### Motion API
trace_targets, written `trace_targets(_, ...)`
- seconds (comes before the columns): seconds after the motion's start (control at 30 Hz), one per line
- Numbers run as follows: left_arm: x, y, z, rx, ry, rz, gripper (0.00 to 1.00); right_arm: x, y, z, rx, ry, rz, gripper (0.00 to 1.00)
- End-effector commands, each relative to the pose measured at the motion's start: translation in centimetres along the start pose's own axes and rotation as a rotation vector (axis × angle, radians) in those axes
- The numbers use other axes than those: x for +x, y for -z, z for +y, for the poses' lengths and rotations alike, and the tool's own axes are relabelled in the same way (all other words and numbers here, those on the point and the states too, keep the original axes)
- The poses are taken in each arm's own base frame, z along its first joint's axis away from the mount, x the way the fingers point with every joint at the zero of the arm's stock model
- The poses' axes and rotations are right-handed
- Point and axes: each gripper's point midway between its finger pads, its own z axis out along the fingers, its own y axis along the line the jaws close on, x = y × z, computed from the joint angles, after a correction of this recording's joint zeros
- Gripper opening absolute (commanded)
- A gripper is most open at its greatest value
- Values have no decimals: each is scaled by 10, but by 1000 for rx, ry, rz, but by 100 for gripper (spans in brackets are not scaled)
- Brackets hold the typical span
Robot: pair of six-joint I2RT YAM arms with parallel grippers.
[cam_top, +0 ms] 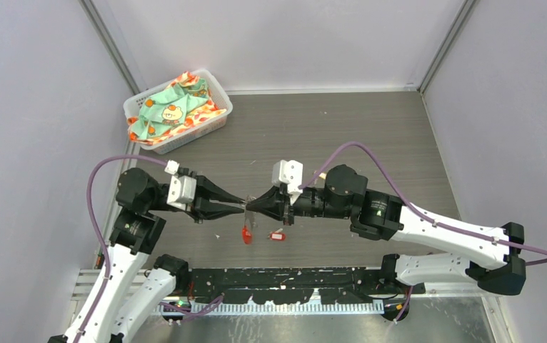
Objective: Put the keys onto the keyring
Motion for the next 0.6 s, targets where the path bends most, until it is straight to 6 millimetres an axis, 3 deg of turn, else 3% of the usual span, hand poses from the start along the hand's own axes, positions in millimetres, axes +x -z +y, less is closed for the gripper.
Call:
trace_targets(0.0,23,6,-8,9,0,89,32,-19,1,1,-8,-30,57,1)
trace_targets(0.1,30,10,-10,16,-7,151,40,-6,4,1,-10,-50,167,1)
trace_targets(0.3,28,12,-9,28,-14,188,41,6,6,4,-39,-62,327,1)
trace_targets(0.57,21,10,-20,93,-12,149,26,12,-1,12,-107,-62,398,1)
